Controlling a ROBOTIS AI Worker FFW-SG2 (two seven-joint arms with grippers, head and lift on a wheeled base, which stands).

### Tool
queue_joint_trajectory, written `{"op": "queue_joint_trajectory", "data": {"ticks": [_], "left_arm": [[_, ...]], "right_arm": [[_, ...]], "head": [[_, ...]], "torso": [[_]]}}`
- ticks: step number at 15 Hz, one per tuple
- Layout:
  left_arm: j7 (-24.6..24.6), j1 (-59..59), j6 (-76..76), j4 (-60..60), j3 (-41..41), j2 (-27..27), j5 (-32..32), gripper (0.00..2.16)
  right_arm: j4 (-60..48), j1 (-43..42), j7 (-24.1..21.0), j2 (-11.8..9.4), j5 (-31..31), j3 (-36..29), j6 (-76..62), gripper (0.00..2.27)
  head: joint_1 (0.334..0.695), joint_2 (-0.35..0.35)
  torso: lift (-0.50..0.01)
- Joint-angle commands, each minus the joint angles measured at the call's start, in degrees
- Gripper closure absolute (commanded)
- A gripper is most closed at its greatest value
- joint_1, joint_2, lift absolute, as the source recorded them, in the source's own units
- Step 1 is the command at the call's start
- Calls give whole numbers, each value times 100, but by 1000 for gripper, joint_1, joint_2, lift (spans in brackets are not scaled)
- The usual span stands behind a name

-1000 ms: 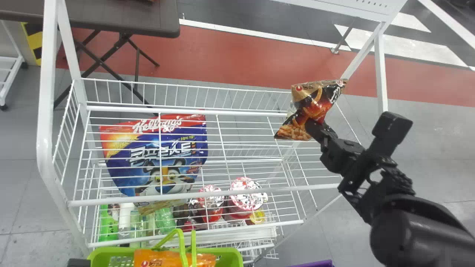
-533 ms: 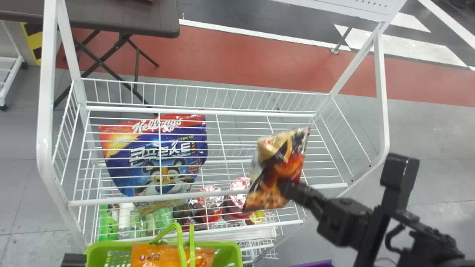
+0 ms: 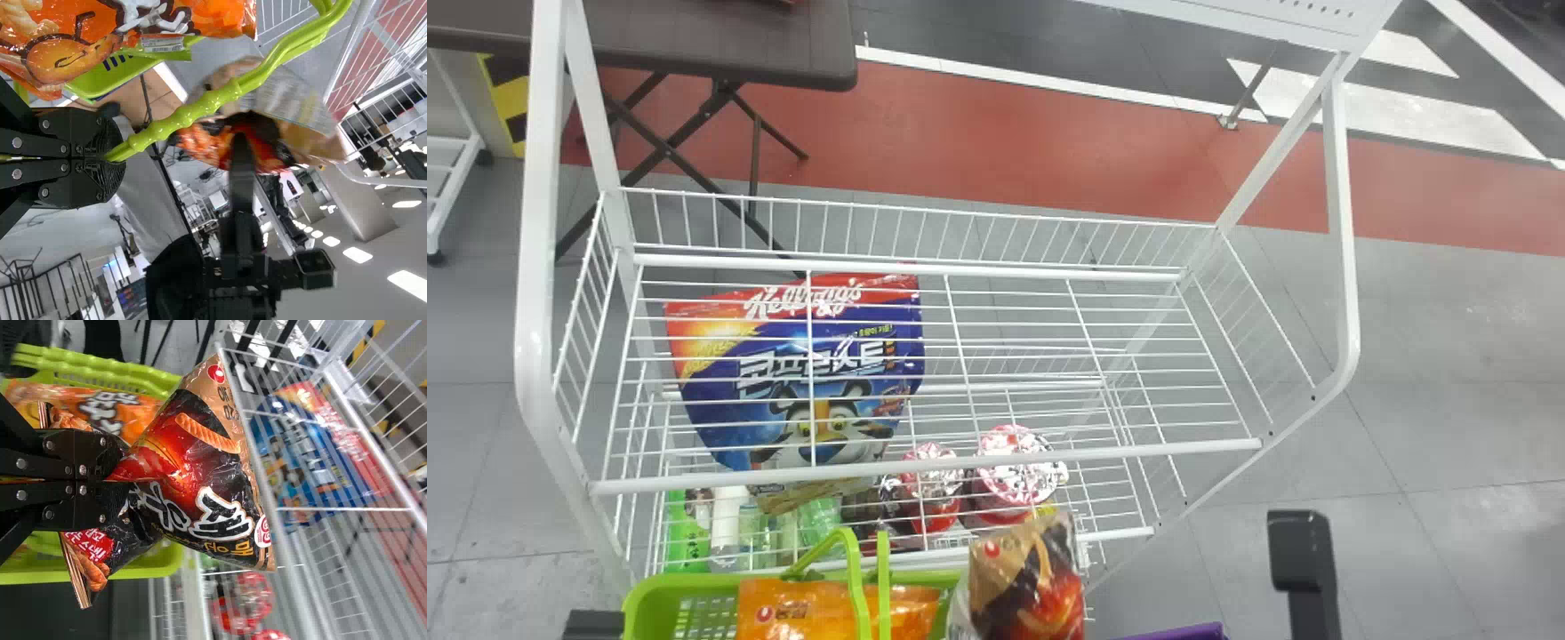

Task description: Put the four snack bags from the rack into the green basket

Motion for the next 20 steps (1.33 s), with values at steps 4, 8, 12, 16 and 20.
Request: {"op": "queue_joint_trajectory", "data": {"ticks": [4,8,12,16,20], "left_arm": [[2,-47,4,18,-9,-11,0,1878],[2,-83,74,9,-53,-2,-26,1878],[-7,-83,74,9,-53,24,0,1878],[-24,-74,74,0,-62,33,18,1878],[-15,5,74,-44,-79,33,0,1878]], "right_arm": [[1095,29,140,14,58,358,23,2216],[1315,38,298,14,-127,622,23,2216],[1667,-155,123,14,269,894,23,2179],[1913,-217,-36,14,515,1035,-217,1251],[1403,-199,43,14,418,604,23,12]], "head": [[695,-350],[695,-350],[695,-350],[695,-350],[695,-350]], "torso": [[-7],[-7],[-7],[-7],[-7]]}}
